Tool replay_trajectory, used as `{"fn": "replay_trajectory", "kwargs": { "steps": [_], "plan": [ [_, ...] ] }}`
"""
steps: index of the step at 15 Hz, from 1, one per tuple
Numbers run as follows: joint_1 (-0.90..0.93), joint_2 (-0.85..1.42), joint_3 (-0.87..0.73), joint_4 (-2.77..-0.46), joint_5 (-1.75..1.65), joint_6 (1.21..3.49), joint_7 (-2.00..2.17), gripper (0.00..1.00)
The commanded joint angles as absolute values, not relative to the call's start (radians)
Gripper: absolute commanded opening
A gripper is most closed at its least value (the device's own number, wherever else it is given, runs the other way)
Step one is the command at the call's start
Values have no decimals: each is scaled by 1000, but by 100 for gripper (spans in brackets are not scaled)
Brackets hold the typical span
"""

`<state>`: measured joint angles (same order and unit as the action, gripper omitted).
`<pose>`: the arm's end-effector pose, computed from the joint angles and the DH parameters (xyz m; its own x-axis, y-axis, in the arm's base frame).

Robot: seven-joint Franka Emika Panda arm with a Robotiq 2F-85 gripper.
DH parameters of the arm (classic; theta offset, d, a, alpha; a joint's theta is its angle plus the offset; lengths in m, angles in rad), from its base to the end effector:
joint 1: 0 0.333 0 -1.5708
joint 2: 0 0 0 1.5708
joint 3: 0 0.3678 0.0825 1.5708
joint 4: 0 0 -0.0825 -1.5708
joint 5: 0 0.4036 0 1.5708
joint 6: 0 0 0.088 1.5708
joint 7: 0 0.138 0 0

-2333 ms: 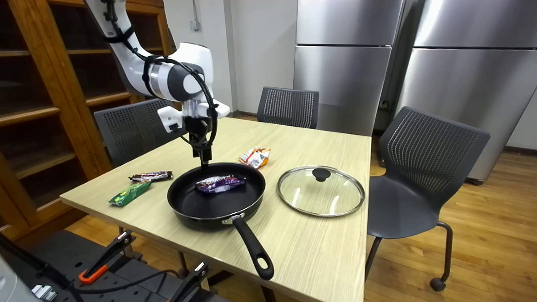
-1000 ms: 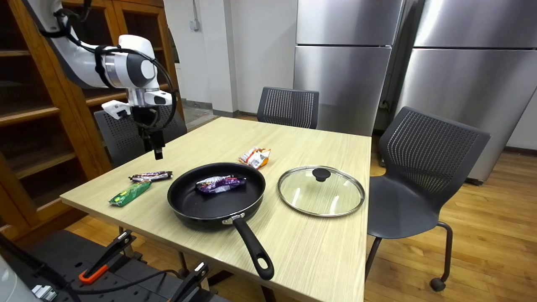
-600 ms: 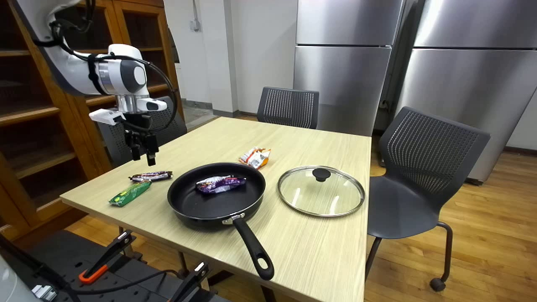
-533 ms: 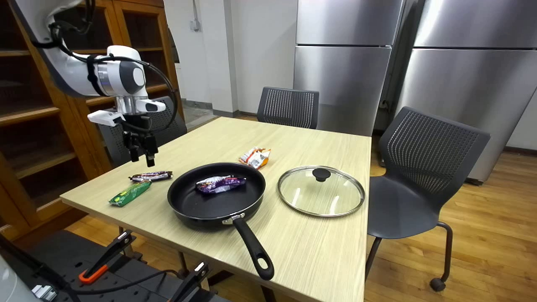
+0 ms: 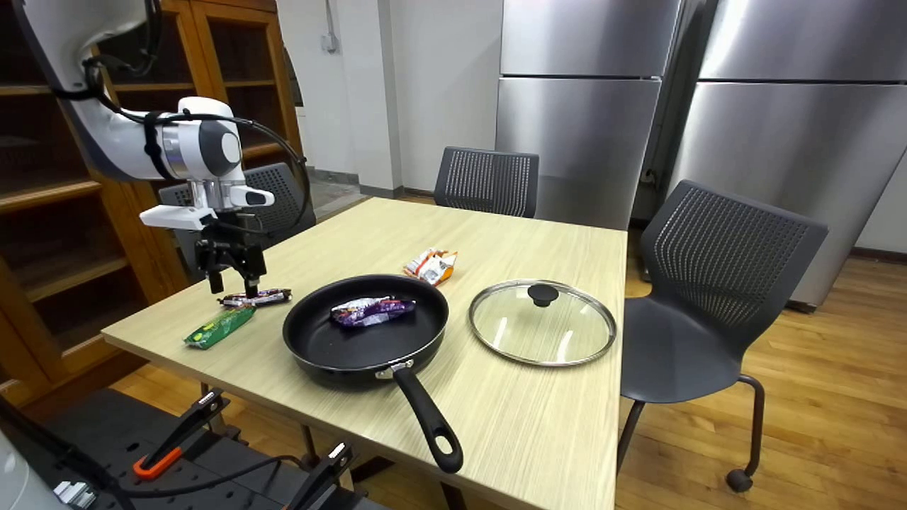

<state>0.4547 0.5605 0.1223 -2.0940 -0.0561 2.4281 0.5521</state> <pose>0.4879 0.3188 0.1307 0.9772 0.0502 -0.2062 0.0684 -0.9943 0.0819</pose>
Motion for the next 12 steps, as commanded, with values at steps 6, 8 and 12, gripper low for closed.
{"fn": "replay_trajectory", "kwargs": {
  "steps": [6, 8, 12],
  "plan": [
    [447, 597, 128, -2115, -59, 2405, 440, 100],
    [448, 605, 128, -2114, -59, 2403, 432, 100],
    [445, 616, 130, -2107, -55, 2399, 417, 100]
  ]
}}
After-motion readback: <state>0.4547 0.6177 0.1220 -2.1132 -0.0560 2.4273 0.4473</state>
